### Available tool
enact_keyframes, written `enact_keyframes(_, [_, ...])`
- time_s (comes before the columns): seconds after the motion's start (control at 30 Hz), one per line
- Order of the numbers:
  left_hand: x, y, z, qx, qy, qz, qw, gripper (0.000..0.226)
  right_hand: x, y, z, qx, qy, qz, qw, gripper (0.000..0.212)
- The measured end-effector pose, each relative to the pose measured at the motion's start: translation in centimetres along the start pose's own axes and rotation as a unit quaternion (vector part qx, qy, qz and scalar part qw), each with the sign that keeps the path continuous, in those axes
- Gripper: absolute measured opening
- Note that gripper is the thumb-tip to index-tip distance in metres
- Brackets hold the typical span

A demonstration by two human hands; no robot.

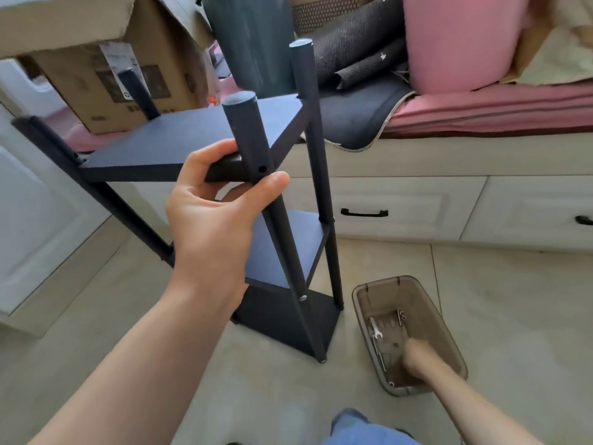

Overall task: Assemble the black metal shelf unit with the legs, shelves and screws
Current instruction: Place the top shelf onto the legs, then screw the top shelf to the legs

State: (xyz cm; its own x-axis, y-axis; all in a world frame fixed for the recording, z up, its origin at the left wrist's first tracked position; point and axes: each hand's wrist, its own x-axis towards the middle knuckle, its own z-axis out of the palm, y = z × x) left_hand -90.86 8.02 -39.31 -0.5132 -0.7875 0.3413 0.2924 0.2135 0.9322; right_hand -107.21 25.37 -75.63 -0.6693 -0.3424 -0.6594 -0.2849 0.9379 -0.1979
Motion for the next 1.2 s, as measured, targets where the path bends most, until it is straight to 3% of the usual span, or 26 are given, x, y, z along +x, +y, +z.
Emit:
enact_keyframes(0.13, [0.0,-0.1,-0.2,0.002,-0.003,0.004,1.0,0.043,0.8,0.7,1.3,-0.045,-0.008,0.018,0.999,0.043])
enact_keyframes(0.5, [-0.1,-0.1,0.0,-0.006,-0.003,-0.002,1.0,0.042,2.8,0.3,3.6,-0.028,0.013,0.031,0.999,0.041])
enact_keyframes(0.8, [-0.3,-0.1,0.3,-0.018,0.01,-0.006,1.0,0.04,0.8,-3.1,4.8,-0.063,-0.031,-0.047,0.996,0.041])
enact_keyframes(0.9, [-0.3,-0.2,0.8,-0.028,0.02,-0.011,0.999,0.04,-0.5,-5.0,2.1,-0.038,-0.046,-0.073,0.996,0.039])
enact_keyframes(0.97, [-0.4,-0.1,1.1,-0.034,0.026,-0.013,0.999,0.04,-2.2,-6.6,-1.2,0.0,-0.034,-0.101,0.994,0.02])
enact_keyframes(1.0, [-0.4,-0.1,1.2,-0.041,0.029,-0.016,0.999,0.04,-3.5,-7.4,-3.1,0.031,-0.016,-0.122,0.992,0.006])
enact_keyframes(1.2, [-0.5,0.4,1.8,-0.055,0.039,-0.025,0.997,0.04,-15.0,-10.8,-16.3,0.166,0.17,-0.255,0.937,0.014])
